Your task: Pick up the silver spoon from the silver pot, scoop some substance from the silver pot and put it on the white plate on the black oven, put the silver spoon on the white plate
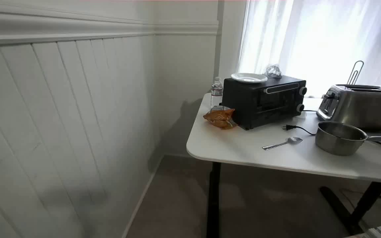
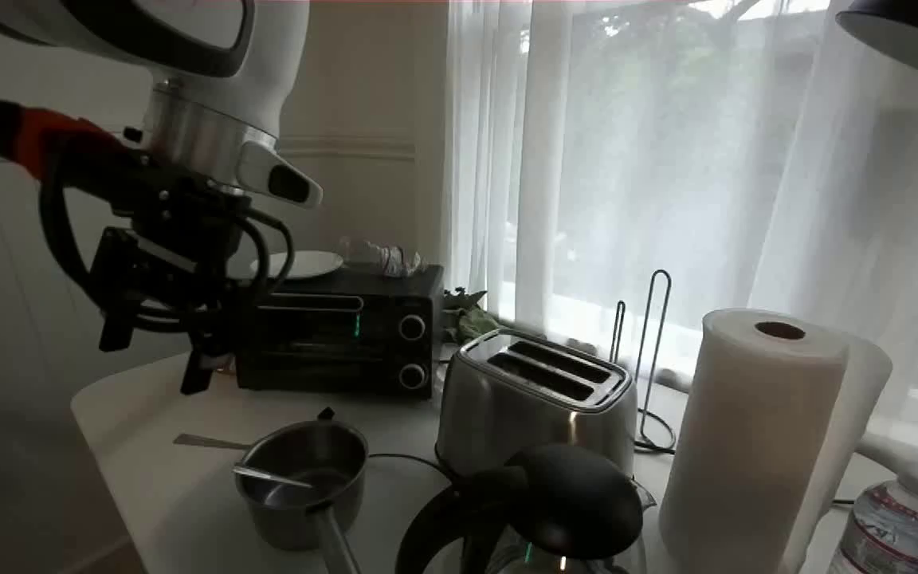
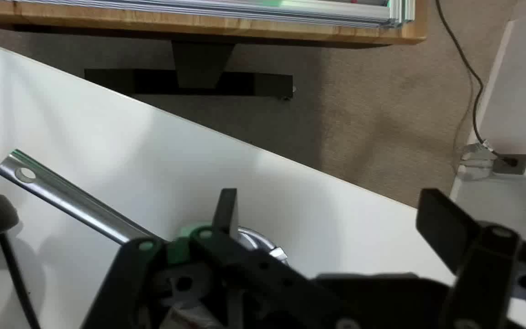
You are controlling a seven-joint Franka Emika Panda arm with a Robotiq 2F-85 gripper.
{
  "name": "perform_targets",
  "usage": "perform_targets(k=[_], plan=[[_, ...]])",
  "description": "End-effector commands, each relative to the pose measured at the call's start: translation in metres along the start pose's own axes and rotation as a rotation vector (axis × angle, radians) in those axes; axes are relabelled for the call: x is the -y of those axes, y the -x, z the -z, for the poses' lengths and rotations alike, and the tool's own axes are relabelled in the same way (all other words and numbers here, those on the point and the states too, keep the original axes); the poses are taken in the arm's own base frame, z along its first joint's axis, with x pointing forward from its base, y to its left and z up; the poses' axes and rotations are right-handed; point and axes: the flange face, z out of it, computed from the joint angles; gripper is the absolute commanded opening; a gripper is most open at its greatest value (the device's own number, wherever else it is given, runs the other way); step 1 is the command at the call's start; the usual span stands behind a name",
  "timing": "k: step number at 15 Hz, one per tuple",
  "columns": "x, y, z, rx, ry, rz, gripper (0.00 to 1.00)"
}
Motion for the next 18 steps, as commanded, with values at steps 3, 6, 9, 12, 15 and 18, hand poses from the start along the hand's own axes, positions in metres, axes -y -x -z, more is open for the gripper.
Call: perform_targets(k=[3,6,9,12,15,18], plan=[[0.000,0.000,0.001,0.001,0.000,0.000,1.00],[0.000,0.000,0.001,0.001,0.000,0.000,1.00],[0.000,0.000,0.001,0.001,0.000,0.000,1.00],[0.007,-0.006,-0.003,-0.011,-0.001,-0.050,1.00],[0.021,-0.012,-0.004,-0.050,-0.028,-0.173,1.00],[0.034,-0.023,-0.010,-0.122,-0.064,-0.326,1.00]])
